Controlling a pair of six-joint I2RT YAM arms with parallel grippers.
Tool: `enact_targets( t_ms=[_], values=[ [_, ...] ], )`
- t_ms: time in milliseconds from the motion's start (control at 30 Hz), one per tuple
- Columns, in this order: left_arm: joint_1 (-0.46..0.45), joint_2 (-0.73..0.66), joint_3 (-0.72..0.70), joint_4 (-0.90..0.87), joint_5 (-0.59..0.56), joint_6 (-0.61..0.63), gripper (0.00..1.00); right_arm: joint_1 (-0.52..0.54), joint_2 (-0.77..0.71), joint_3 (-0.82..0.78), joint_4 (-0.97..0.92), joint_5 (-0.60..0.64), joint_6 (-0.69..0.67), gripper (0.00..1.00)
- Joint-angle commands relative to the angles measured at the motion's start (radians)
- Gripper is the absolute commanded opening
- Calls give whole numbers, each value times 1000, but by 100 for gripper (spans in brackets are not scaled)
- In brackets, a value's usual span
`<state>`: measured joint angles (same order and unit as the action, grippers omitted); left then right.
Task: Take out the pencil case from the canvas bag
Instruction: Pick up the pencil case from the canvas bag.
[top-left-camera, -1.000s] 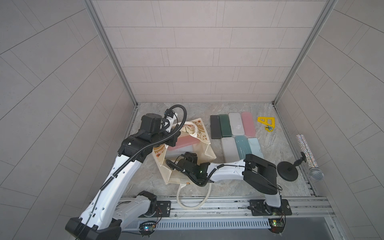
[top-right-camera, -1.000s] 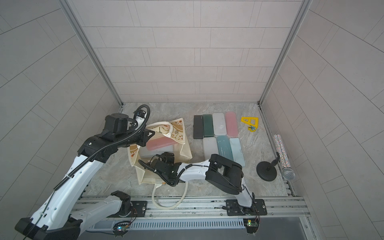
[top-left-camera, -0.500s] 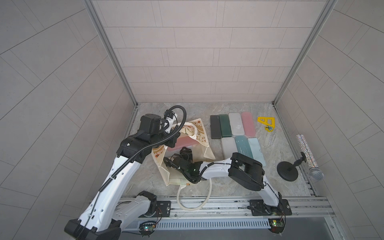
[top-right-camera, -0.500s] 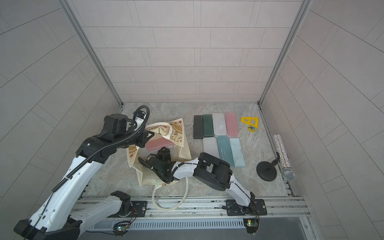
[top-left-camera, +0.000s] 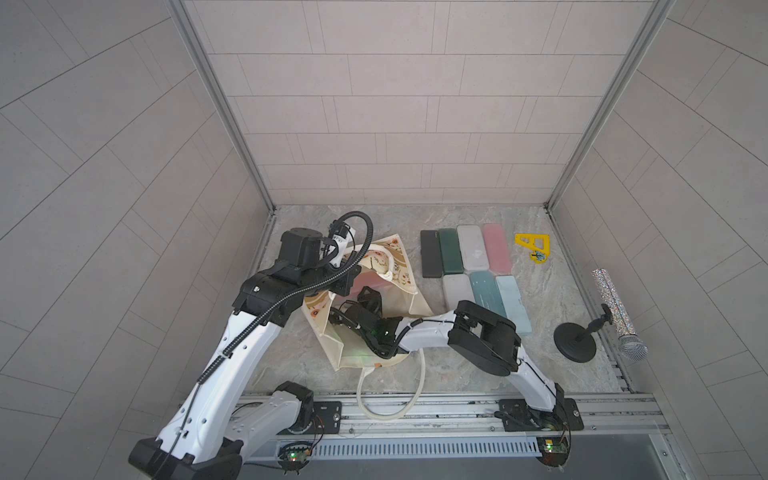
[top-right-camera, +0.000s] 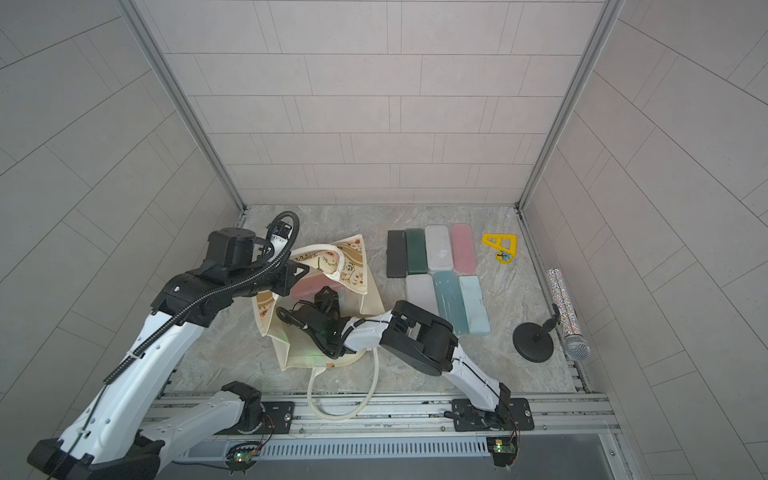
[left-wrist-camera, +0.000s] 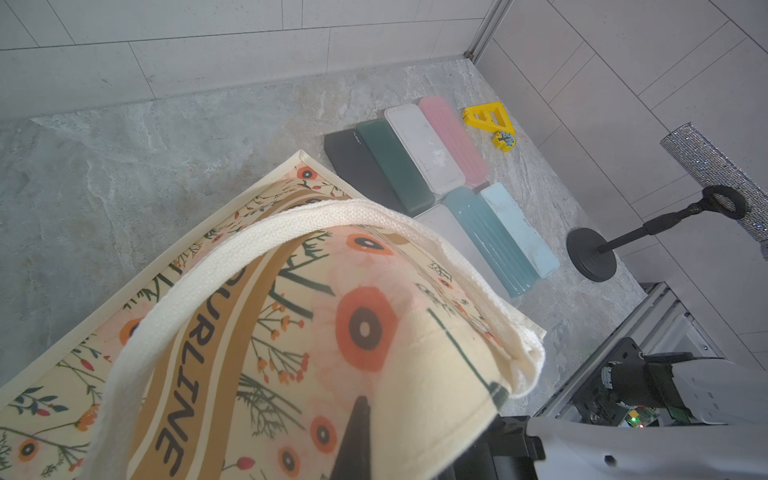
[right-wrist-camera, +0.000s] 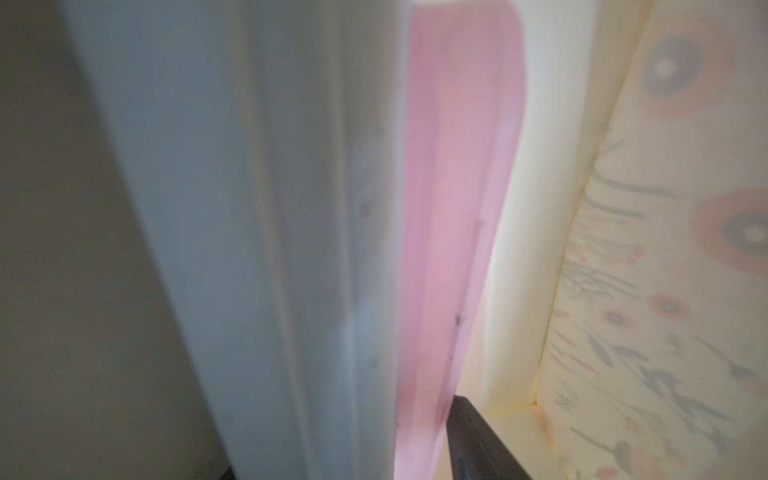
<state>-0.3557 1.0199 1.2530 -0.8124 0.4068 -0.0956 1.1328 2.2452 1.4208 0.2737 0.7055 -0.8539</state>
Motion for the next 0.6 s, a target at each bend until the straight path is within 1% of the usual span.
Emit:
enact_targets(
  t_ms=[0,33,133,267,500,567],
  values=[
    [-5,-26,62,65,60,2,0,-11,26,7,-11,-26,-6,54],
    [-4,-25,63,63,58,2,0,-11,27,7,-14,-29,-4,52],
    [-5,-23,64,62,58,4,0,-11,31,7,-14,-29,-2,50],
    [-5,-18,64,62,53,7,0,-11,30,4,-15,-30,5,45],
    [-5,-18,62,61,44,13,0,-11,27,-2,-14,-34,15,40],
    [-5,-18,61,60,40,14,0,-11,26,-4,-15,-34,22,37]
  ],
)
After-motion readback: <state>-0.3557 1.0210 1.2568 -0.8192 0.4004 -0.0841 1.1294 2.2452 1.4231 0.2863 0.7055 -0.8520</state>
